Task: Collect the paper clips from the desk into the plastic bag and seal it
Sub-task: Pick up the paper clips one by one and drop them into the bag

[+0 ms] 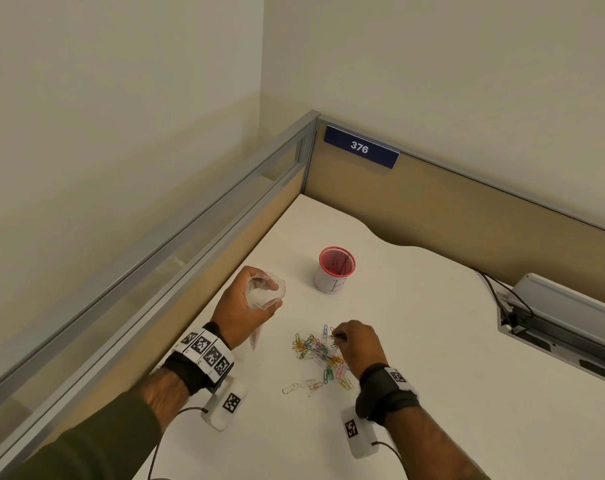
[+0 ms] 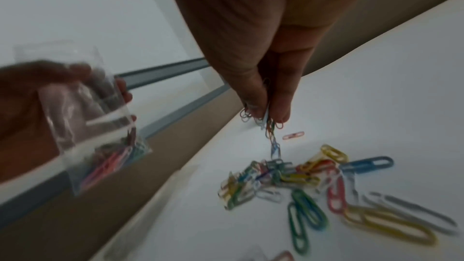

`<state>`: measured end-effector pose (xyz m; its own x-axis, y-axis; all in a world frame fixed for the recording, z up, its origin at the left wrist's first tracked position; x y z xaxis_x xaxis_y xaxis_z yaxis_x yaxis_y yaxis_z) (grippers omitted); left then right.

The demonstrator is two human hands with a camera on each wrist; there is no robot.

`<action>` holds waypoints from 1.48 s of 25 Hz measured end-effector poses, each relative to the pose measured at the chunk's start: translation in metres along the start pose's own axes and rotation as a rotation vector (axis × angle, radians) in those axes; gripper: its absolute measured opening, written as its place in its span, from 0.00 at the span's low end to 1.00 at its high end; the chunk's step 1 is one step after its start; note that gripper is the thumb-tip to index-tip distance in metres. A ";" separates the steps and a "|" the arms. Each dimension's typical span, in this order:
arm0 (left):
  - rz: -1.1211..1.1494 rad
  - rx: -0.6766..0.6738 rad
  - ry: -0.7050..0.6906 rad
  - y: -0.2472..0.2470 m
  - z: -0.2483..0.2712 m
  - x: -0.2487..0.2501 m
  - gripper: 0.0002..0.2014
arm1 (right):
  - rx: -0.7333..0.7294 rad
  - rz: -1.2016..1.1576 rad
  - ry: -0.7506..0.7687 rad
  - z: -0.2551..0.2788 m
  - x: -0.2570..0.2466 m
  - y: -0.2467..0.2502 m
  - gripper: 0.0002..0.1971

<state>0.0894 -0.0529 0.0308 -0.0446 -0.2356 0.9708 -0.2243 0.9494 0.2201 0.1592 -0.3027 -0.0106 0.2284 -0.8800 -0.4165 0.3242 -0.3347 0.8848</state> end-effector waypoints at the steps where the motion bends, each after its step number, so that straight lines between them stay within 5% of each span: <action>1: 0.002 0.000 0.002 -0.002 0.000 0.000 0.22 | 0.026 -0.067 -0.008 0.003 -0.001 0.008 0.08; 5: 0.009 -0.012 0.002 -0.009 0.000 -0.004 0.23 | 0.163 -0.450 -0.024 0.016 -0.027 0.049 0.06; 10: 0.006 -0.039 -0.002 -0.015 -0.001 -0.007 0.22 | 0.192 -0.625 0.139 0.023 -0.095 0.093 0.08; 23: -0.067 -0.053 0.019 -0.026 -0.002 -0.010 0.23 | 0.054 -0.120 0.344 0.025 -0.161 0.088 0.08; 29: 0.012 -0.038 -0.035 -0.016 0.000 -0.002 0.21 | 0.163 -0.299 0.180 0.014 -0.086 0.093 0.07; 33: 0.018 -0.033 -0.031 -0.007 0.001 -0.002 0.22 | -0.078 0.049 -0.125 0.002 -0.002 0.037 0.11; 37: 0.023 -0.005 -0.025 0.002 0.001 -0.002 0.22 | -0.183 0.151 -0.182 0.022 0.024 -0.016 0.14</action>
<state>0.0877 -0.0511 0.0291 -0.0735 -0.2190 0.9730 -0.2185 0.9554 0.1985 0.1393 -0.3263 -0.0300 0.1233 -0.9667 -0.2242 0.4631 -0.1438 0.8746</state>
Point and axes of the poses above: each hand's wrist, its own z-axis away from the middle knuckle, its own y-axis out of the back of the hand, x = y × z, the point moved 1 cm from there along -z, towards the middle knuckle, and after that the axes turned 2 degrees about -x, right-handed, at the moved point
